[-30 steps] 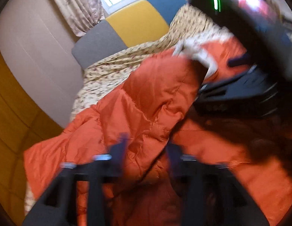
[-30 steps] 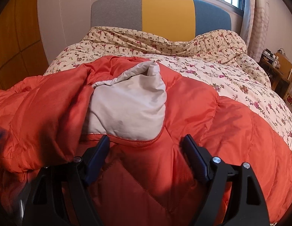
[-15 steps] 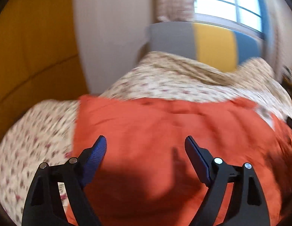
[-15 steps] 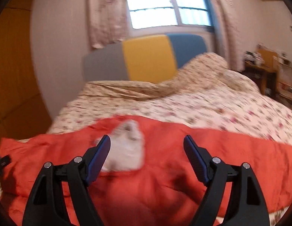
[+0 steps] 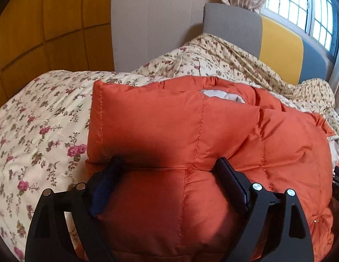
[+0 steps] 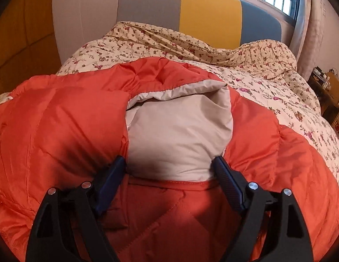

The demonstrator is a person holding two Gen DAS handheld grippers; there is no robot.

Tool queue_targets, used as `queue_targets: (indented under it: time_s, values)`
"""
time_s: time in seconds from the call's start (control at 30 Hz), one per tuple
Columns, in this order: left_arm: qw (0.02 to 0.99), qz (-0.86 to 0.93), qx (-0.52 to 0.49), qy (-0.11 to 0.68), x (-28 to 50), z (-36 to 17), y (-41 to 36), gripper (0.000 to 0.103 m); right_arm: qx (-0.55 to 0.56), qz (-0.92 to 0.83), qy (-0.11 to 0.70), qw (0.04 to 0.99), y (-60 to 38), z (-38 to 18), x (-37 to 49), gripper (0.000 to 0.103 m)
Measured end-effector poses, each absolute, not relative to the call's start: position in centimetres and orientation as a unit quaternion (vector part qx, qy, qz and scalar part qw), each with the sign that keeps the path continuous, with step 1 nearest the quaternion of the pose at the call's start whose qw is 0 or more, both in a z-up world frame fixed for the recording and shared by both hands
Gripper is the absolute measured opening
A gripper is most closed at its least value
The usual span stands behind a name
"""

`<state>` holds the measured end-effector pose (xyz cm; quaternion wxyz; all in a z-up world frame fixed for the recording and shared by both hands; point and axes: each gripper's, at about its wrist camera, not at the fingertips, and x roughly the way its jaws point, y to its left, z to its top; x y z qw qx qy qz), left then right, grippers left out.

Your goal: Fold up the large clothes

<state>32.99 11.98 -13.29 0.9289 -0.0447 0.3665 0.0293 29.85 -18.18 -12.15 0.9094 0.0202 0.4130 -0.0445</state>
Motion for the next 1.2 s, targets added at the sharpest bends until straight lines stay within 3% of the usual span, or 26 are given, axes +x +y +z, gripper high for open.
queue_targets:
  time_s: [0.2, 0.5, 1.2]
  values:
    - [0.934, 0.032, -0.037, 0.355, 30.5, -11.7, 11.7, 0.1, 0.072, -0.042, 0.383, 0.92, -21.1, -10.2, 27.1, 0.083]
    - [0.934, 0.03, -0.032, 0.354, 26.1, -11.3, 10.4, 0.1, 0.134, -0.117, 0.407, 0.896, -25.3, -8.5, 22.1, 0.082]
    - [0.932, 0.036, -0.019, 0.361, 25.7, -12.6, 9.9, 0.1, 0.26, -0.224, 0.44, 0.83, -36.8, -9.6, 10.1, 0.082]
